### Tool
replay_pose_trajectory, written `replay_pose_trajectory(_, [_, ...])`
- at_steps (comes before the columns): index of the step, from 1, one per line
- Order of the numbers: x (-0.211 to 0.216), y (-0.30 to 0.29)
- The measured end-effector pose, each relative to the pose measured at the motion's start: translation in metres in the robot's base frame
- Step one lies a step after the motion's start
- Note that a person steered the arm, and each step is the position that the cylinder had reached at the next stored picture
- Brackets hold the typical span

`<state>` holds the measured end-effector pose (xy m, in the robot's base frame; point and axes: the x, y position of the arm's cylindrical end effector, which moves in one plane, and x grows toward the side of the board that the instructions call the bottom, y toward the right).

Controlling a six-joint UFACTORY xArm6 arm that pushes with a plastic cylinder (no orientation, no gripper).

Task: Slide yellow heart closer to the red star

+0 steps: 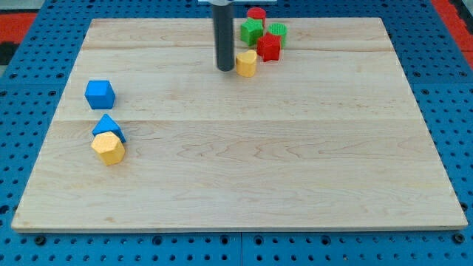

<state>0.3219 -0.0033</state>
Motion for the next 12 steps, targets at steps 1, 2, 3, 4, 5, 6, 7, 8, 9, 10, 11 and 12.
replay_pose_trajectory(1, [0.000,0.048])
replay_pose_trajectory(2, [0.000,0.089])
replay_pose_trajectory(3, [0.005,0.098])
replay_pose_trajectory(4, [0.015,0.111])
replay_pose_trajectory(5, [0.015,0.132])
replay_pose_trajectory(6, [0.003,0.123])
replay_pose_trajectory(7, [-0.012,0.118])
replay_pose_trajectory(8, [-0.013,0.118])
replay_pose_trajectory(9, [-0.019,0.148])
replay_pose_trajectory(10, [-0.043,0.185])
replay_pose_trajectory(11, [-0.053,0.152])
replay_pose_trajectory(12, [-0.053,0.123])
